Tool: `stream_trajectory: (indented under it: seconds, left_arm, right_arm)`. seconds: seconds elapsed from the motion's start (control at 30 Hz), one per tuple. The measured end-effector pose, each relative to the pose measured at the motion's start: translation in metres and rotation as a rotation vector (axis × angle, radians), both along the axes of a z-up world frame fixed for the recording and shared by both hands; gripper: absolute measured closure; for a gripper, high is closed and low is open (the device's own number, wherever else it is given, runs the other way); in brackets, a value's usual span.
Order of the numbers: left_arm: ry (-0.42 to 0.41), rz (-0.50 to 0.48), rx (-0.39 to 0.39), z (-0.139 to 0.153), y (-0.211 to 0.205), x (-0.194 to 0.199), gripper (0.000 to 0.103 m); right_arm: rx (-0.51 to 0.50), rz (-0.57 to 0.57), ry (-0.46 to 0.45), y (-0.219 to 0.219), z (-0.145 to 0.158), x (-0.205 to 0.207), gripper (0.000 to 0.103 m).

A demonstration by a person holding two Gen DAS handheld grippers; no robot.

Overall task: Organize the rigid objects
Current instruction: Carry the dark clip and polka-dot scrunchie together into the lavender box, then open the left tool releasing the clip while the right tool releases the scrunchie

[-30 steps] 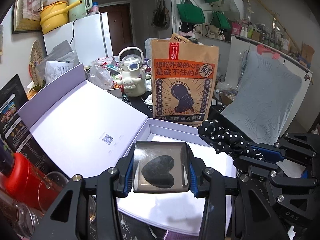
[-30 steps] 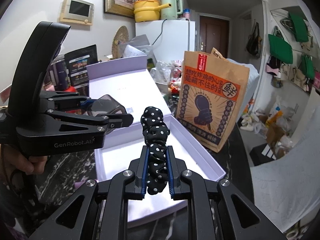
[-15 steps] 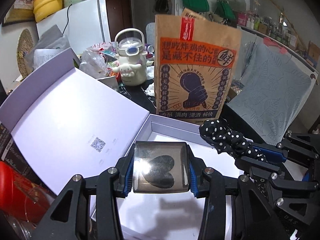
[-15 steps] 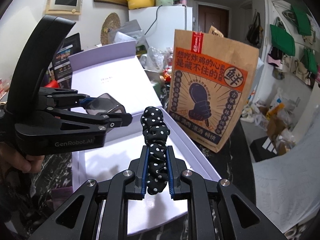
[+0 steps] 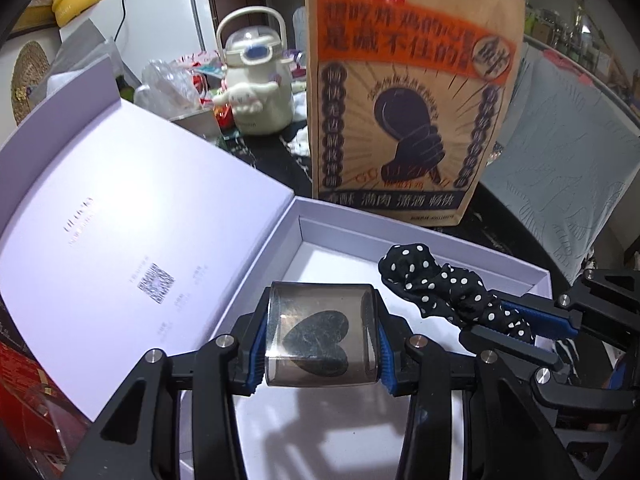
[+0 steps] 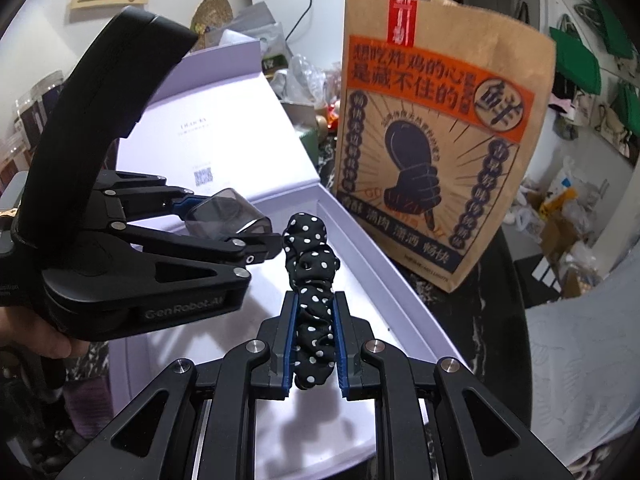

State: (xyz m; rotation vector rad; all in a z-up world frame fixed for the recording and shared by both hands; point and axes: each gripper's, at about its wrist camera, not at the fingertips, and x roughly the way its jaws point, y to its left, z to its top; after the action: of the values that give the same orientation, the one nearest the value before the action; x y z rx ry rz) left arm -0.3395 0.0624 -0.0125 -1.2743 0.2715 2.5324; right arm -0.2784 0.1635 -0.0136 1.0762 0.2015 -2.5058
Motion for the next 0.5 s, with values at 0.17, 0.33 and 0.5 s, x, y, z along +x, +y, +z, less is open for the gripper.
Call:
stream_trajectory:
  seconds: [0.17, 0.33, 0.5]
  left_arm:
    - [-0.028, 0.013, -0.015, -0.011, 0.001, -0.006, 0.060]
    - [-0.042, 0.014, -0.008, -0.015, 0.000, -0.010, 0.060]
    - [-0.077, 0.034, -0.012, -0.021, 0.001, -0.013, 0.060]
  right_arm:
    - [0.021, -0.018, -0.035, -0.001, -0.010, -0.006, 0.087]
    - [0.033, -0.024, -0.044, 0.000, -0.014, -0.008, 0.085]
    - [0.038, -0.040, -0.049, 0.003, -0.015, -0.009, 0.085]
